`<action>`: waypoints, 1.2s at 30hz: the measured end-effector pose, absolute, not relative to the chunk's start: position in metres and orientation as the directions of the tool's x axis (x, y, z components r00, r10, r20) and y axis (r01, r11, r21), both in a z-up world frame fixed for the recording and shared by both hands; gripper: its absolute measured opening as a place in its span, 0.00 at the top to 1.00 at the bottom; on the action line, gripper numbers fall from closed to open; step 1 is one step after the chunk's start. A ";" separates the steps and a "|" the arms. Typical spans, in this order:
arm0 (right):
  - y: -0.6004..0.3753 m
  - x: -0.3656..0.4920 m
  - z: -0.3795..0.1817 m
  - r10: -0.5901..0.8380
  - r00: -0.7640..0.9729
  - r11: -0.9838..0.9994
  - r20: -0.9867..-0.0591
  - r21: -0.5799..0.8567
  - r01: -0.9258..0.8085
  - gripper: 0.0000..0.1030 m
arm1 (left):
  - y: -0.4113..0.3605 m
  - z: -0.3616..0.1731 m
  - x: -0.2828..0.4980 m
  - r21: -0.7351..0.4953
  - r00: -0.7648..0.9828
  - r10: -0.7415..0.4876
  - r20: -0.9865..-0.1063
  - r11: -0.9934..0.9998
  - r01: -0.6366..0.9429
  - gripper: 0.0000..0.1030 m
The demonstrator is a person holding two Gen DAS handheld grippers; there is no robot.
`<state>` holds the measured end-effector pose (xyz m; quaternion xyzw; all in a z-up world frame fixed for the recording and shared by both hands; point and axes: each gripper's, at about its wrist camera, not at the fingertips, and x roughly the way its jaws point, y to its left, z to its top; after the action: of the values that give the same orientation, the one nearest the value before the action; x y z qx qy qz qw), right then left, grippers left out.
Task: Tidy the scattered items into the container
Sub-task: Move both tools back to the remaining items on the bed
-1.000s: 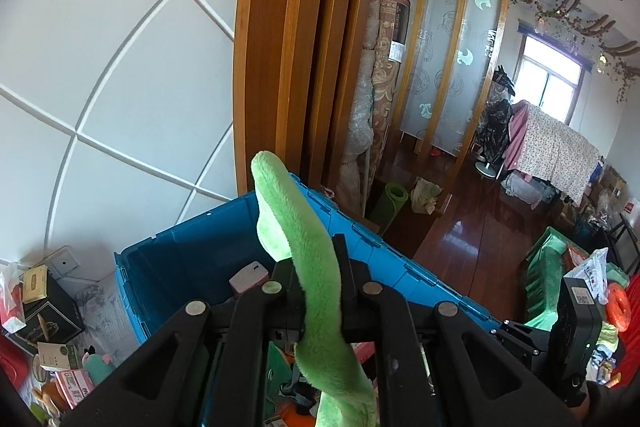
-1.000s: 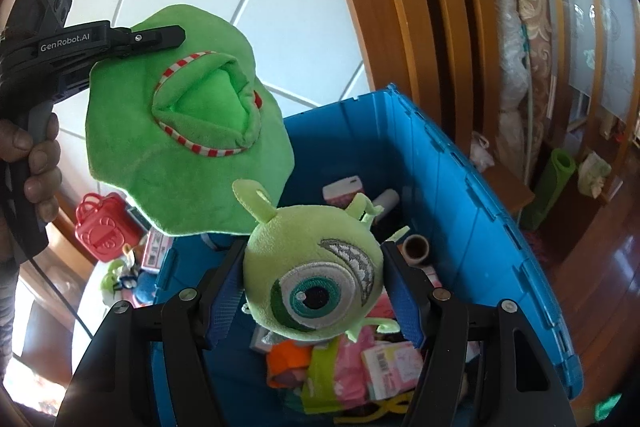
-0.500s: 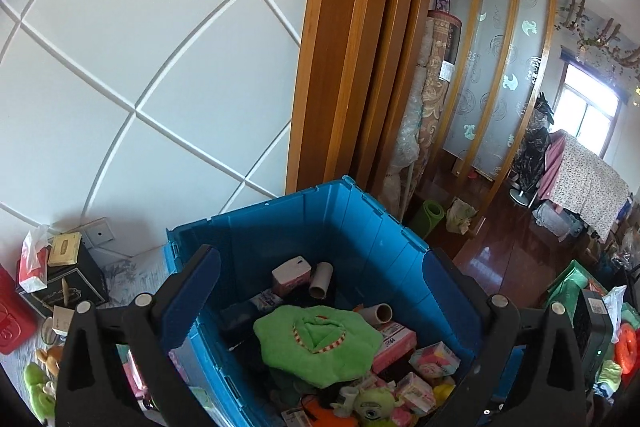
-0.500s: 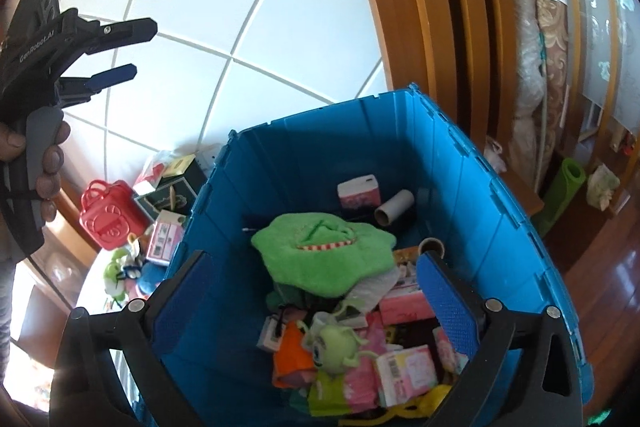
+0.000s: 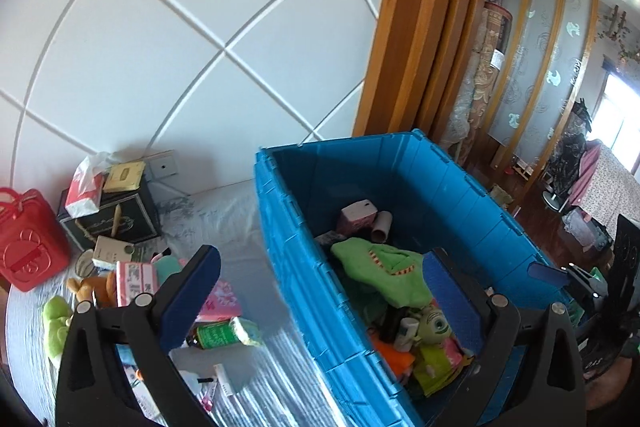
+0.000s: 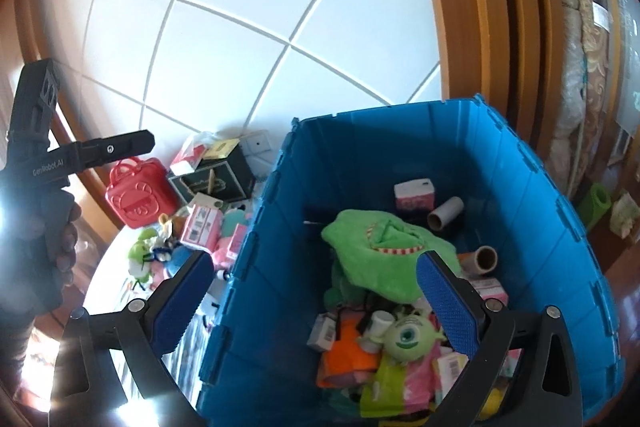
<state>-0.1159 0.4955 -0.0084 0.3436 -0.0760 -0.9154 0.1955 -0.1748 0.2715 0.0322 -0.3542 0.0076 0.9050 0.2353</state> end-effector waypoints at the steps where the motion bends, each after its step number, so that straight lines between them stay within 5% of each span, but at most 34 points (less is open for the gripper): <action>1: 0.488 -0.115 -0.008 -0.415 -0.682 -0.910 -0.602 0.271 0.315 0.00 | 0.258 0.027 -0.174 -0.154 -0.639 0.406 -0.654 -0.898 -0.412 0.00; 25: 0.276 -0.092 -0.022 -0.503 -0.546 -0.831 -0.670 0.200 0.520 0.00 | 0.042 -0.071 -0.132 -0.180 -0.601 0.249 -0.760 -0.968 -0.173 0.00; 36: 0.204 -0.097 -0.080 -0.461 -0.467 -0.819 -0.754 0.159 0.552 0.00 | -0.014 -0.177 -0.130 -0.168 -0.466 0.182 -0.866 -0.983 -0.074 0.00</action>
<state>-0.0970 0.2039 -0.0802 0.4228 0.0534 -0.8548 0.2963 -0.1301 -0.0141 -0.1773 -0.5111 -0.0533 0.8546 0.0749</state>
